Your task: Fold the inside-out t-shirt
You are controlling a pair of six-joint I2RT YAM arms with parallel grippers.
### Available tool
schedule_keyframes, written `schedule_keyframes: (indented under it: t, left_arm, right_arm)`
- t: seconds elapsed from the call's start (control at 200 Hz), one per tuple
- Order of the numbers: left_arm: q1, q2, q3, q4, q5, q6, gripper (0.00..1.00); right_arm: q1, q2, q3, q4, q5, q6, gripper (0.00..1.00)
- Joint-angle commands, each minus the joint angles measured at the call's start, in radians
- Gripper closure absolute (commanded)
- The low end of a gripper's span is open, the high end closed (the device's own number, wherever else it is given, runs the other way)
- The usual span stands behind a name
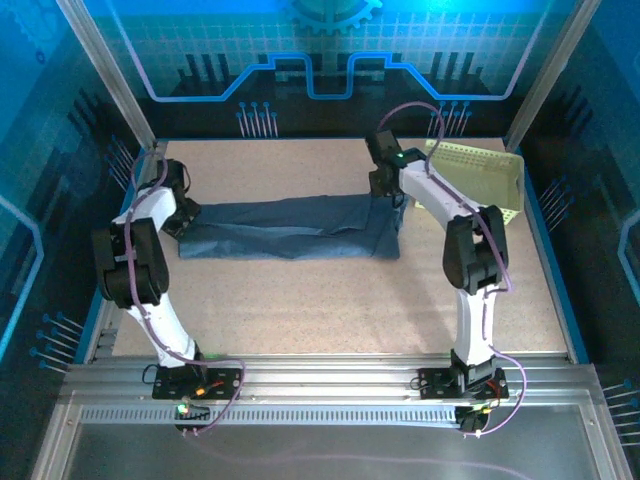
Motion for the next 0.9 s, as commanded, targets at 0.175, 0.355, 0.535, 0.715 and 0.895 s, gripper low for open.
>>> schedule_keyframes:
  t: [0.175,0.355,0.535,0.715,0.895]
  left_arm:
    - [-0.123,-0.259,-0.054,-0.077,-0.099,0.081,0.28]
    - [-0.238,-0.264,-0.183,0.112,0.114,0.082,0.25]
    - [-0.239,-0.138,-0.187,0.175,0.191,0.068,0.24]
    - [-0.208,-0.056,-0.197,0.186,0.187,0.055,0.24]
    - [-0.156,-0.037,-0.235,0.207,0.192,0.041,0.24]
  right_arm:
    - [0.008,-0.361,-0.406,0.064,-0.132,0.083,0.4]
    - [0.034,-0.457,-0.637,0.175,-0.308,0.14,0.4]
    - [0.06,-0.404,-0.713,0.239,-0.343,0.163,0.38]
    - [0.063,-0.328,-0.718,0.261,-0.292,0.175,0.4]
    - [0.058,-0.268,-0.676,0.218,-0.179,0.179,0.53]
